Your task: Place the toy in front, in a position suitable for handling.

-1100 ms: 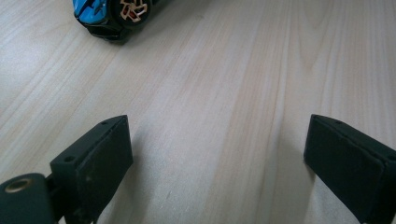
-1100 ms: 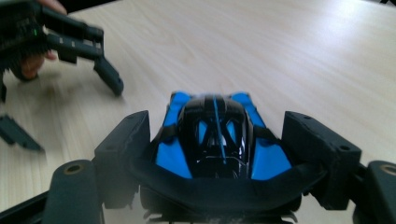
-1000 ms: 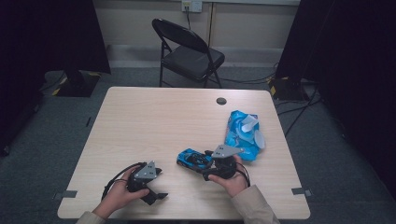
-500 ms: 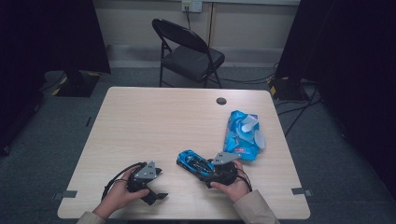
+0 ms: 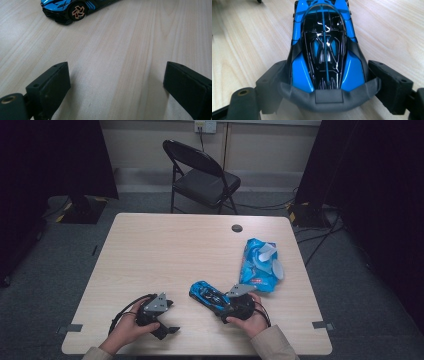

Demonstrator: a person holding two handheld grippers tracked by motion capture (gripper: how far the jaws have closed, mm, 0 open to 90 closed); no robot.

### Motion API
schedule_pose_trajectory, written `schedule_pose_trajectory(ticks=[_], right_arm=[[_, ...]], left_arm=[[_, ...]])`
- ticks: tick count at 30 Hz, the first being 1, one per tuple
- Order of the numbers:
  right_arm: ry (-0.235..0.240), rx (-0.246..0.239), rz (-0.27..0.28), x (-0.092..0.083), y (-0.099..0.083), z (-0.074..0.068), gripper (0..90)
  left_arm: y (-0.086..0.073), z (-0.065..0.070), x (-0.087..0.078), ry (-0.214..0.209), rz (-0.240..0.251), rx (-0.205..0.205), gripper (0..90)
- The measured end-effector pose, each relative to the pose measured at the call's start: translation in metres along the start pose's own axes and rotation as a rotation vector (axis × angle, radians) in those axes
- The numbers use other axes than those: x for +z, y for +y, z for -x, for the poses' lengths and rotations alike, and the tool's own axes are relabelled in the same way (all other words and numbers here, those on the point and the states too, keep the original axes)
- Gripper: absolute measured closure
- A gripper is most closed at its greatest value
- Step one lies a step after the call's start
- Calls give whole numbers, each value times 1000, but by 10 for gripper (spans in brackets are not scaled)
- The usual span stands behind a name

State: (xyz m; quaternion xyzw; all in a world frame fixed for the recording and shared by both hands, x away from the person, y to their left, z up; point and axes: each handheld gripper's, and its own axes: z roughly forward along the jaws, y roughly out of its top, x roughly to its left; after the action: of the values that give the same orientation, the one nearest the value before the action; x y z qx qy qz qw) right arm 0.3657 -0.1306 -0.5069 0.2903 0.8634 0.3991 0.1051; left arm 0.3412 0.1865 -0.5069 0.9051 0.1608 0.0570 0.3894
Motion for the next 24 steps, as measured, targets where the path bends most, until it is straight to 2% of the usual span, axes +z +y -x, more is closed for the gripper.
schedule_pose_trajectory(ticks=[4, 11, 19, 24], right_arm=[[11, 20, -6, -2, 0, 2, 184], [21, 18, -31, -8, 0, 3, 169], [25, 19, 10, -25, 1, 5, 166], [25, 44, 41, -36, 4, 7, 171]], left_arm=[[0, 0, 0, 0, 0, 0, 64], [0, 0, 0, 0, 0, 0, 64], [0, 0, 0, 0, 1, 0, 64], [0, 0, 0, 0, 1, 0, 64]])
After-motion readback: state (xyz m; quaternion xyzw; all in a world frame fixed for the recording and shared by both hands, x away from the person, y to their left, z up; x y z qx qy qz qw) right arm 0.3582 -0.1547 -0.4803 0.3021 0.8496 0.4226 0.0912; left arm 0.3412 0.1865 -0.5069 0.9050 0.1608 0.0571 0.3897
